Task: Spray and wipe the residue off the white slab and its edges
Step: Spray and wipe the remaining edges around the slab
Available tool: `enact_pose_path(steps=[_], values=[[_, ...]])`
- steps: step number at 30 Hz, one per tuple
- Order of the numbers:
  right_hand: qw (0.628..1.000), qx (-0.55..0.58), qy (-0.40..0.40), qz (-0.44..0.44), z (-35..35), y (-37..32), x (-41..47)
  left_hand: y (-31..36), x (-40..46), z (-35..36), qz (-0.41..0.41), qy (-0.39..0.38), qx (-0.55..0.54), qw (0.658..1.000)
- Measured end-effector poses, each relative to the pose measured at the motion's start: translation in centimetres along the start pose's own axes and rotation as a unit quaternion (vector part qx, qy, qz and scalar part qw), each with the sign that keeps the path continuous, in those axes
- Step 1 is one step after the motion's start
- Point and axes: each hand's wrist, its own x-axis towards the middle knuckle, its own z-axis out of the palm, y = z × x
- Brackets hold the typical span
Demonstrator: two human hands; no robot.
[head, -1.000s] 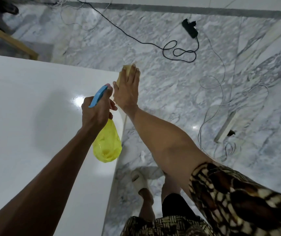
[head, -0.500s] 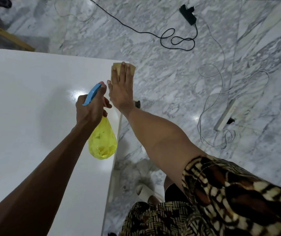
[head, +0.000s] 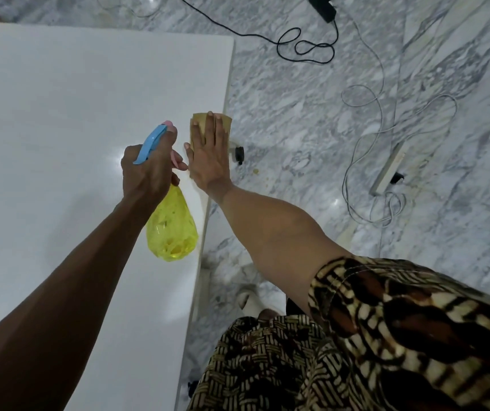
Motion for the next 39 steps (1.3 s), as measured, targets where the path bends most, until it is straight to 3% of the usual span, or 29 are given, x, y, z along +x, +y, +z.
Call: enact_pose_path(steps=[11,25,39], values=[[0.998,0.043,0.039,-0.010,4.0,-5.6,-19.1,-14.2,-14.7,-7.8,-0.005,-0.008,0.009,1.000],[0.994,0.077,0.070,-0.031,7.8,-10.9,-37.5,-26.8,-28.1,-14.2,0.018,0.007,-0.002,1.000],[0.994,0.079,0.067,-0.043,11.8,-17.5,-60.8,-42.2,-44.6,-22.4,-0.027,0.012,-0.001,1.000]])
